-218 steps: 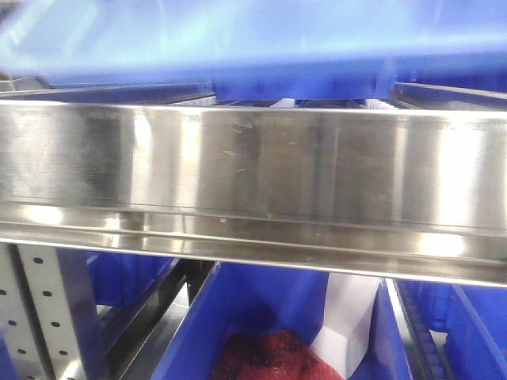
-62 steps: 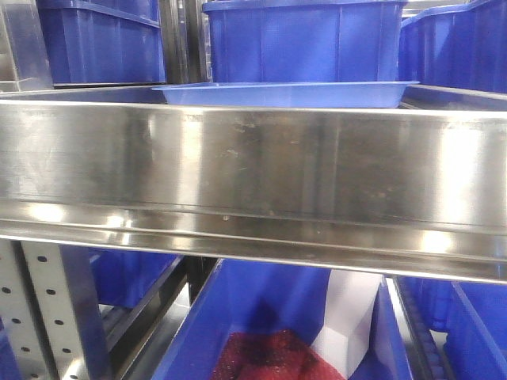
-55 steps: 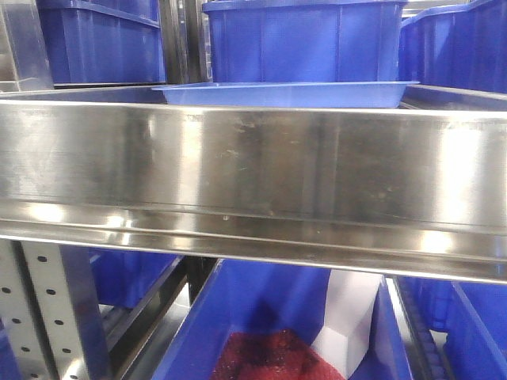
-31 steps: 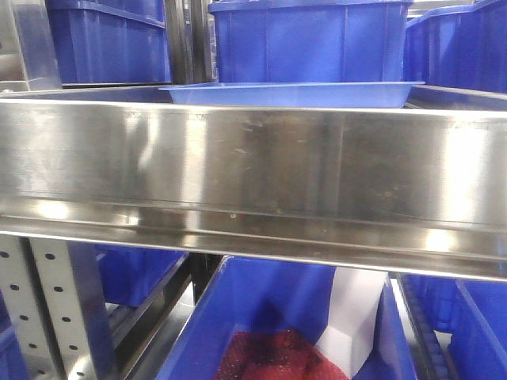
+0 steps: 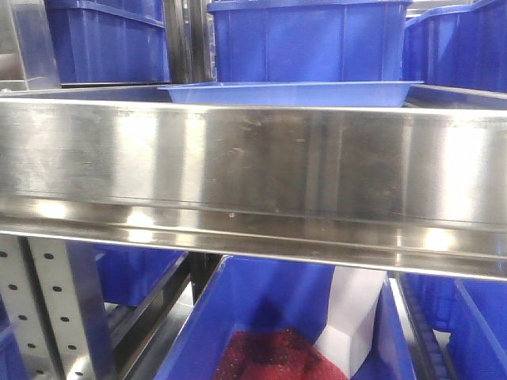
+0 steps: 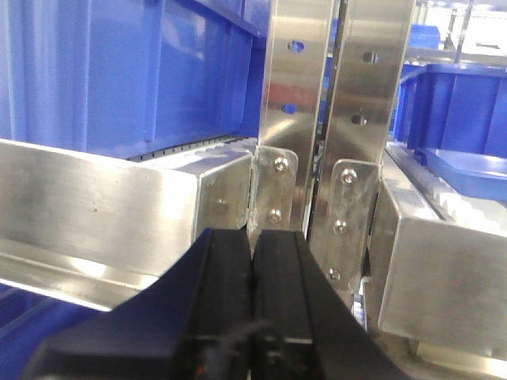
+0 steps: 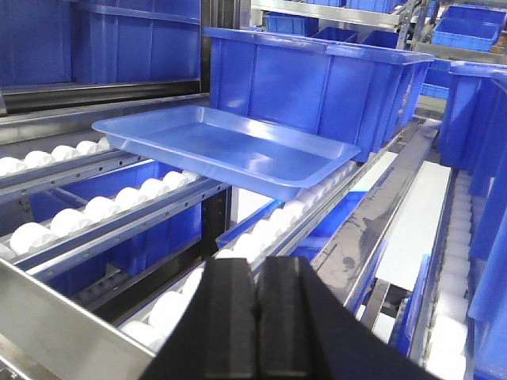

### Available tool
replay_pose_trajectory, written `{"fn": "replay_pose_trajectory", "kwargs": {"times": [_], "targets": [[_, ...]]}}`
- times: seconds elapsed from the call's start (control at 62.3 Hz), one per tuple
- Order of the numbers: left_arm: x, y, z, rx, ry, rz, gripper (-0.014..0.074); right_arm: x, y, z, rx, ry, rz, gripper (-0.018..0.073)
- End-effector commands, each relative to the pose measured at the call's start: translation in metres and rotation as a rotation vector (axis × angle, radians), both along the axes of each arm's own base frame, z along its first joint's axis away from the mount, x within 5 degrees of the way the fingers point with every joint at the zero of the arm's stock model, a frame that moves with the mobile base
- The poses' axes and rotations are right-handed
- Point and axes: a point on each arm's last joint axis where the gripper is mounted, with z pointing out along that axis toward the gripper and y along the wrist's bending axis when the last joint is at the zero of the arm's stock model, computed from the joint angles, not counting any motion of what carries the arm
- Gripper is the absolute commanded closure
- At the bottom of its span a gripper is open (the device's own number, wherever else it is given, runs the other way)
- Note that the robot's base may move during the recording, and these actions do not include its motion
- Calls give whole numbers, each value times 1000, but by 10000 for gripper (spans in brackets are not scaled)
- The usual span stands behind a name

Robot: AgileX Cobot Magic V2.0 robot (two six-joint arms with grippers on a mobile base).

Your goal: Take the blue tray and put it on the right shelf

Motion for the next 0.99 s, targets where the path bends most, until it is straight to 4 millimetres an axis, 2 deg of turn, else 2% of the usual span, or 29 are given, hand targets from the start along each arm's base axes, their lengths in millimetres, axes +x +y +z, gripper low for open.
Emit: {"fn": "replay_pose_trajectory", "kwargs": {"times": [0.0,0.626,0.77,0.978], "targets": [[-1,1,-1,0,-76,9,645,-1,0,17,19,-111,7,502],[-1,1,-1,0,-76,9,645,0,0,16,15,-110,5,502],[-1,1,-1,0,-76,9,645,3,0,6,2,-111,-22,502],[-1,1,-1,0,-76,9,645,6,-10,-23,39,-220,-193,502]]}}
